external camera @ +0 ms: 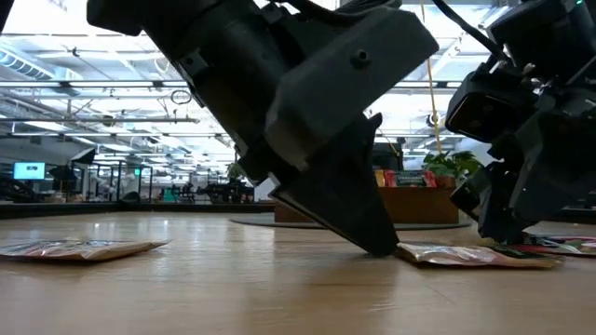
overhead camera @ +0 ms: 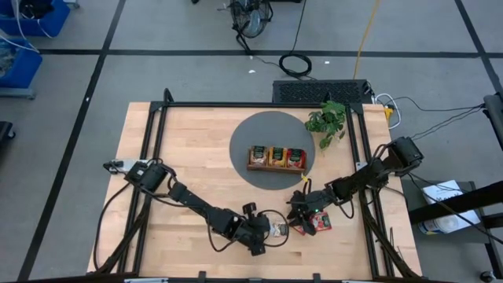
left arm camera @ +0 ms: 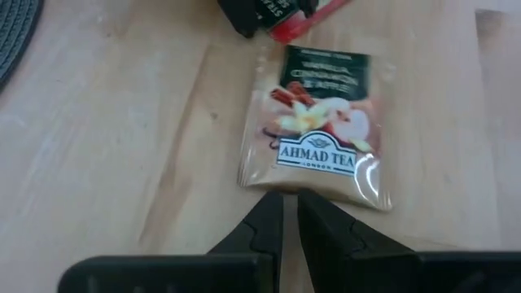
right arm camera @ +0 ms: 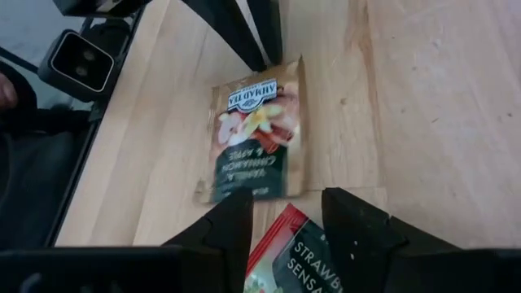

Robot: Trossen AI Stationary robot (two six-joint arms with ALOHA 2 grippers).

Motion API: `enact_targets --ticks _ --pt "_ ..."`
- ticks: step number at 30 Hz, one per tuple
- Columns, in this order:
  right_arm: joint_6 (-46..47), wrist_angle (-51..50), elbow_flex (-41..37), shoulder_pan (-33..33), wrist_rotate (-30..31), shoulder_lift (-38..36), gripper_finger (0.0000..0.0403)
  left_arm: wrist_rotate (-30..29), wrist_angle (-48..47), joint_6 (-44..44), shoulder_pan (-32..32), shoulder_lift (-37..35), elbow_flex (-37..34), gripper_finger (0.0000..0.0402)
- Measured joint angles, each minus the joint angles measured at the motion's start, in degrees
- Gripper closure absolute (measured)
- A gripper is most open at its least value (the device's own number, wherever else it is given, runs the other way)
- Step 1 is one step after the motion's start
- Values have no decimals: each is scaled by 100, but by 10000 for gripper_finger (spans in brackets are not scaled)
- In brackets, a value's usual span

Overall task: Pick & Place Tea
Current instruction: Put the brown tea bag into the left section of the wooden organizer

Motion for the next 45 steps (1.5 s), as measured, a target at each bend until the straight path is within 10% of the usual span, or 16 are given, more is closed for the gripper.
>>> enact_targets --ticks 11,19,31,45 --pt "-45 -93 -5 0 -13 2 270 -104 12 267 37 -84 -13 353" --pt "-69 -101 -11 0 -66 7 270 1258 1409 716 -286 -288 0 353" --pt "-44 -102 -13 15 -219 11 270 1722 1685 120 -36 323 -5 353" --pt "85 -437 -17 17 -332 13 270 1372 1848 -98 373 607 19 353"
